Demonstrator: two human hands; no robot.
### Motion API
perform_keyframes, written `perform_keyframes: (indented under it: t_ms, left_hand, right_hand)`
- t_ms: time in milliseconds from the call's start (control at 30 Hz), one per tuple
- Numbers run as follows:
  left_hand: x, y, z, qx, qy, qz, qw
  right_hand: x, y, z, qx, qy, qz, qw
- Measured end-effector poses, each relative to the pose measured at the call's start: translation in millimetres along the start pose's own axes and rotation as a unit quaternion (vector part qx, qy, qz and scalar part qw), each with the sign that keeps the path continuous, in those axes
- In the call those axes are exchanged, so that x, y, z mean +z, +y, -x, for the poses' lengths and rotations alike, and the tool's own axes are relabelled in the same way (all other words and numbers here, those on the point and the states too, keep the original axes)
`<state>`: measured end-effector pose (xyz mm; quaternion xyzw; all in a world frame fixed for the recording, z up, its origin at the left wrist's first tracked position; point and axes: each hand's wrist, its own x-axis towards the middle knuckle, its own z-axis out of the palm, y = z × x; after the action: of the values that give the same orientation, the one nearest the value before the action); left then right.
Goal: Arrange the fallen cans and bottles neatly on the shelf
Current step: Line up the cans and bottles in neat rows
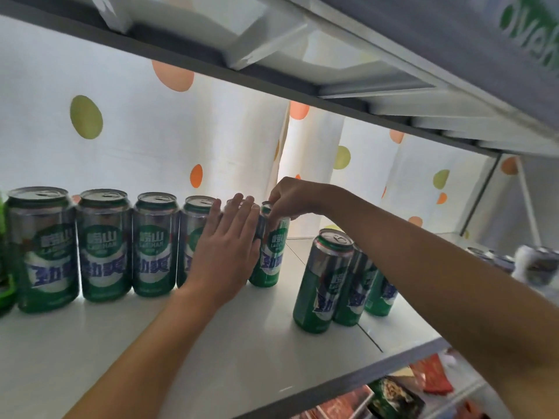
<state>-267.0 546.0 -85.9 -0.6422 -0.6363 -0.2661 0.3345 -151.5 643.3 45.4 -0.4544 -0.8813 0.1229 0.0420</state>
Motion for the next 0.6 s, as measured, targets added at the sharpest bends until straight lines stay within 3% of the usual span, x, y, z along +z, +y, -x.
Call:
perform_keyframes:
  t_ms: [133, 300, 467, 600]
  left_hand:
    - [-1.5, 8.6, 5.1, 0.018, -0.001, 0.026, 1.000]
    - [-9.5, 11.6, 11.6, -0.002, 0.009, 0.051, 0.999]
    - [-11.0, 17.0, 16.3, -0.047, 0.028, 0.141, 0.988]
    - [-16.3, 29.9, 19.7, -0.054, 0.035, 0.225, 0.972]
  right_hand:
    - [3.4, -3.5, 10.5, -0.002, 0.023, 0.040, 0.999]
    - [0.0, -8.6, 37.4, -0.038, 0.136, 0.052, 0.989]
    - [-1.7, 2.2, 86.0, -0.038, 0.227, 0.029, 0.973]
    - [0.9, 22.9, 123.9, -0.025, 0.246, 0.053, 0.967]
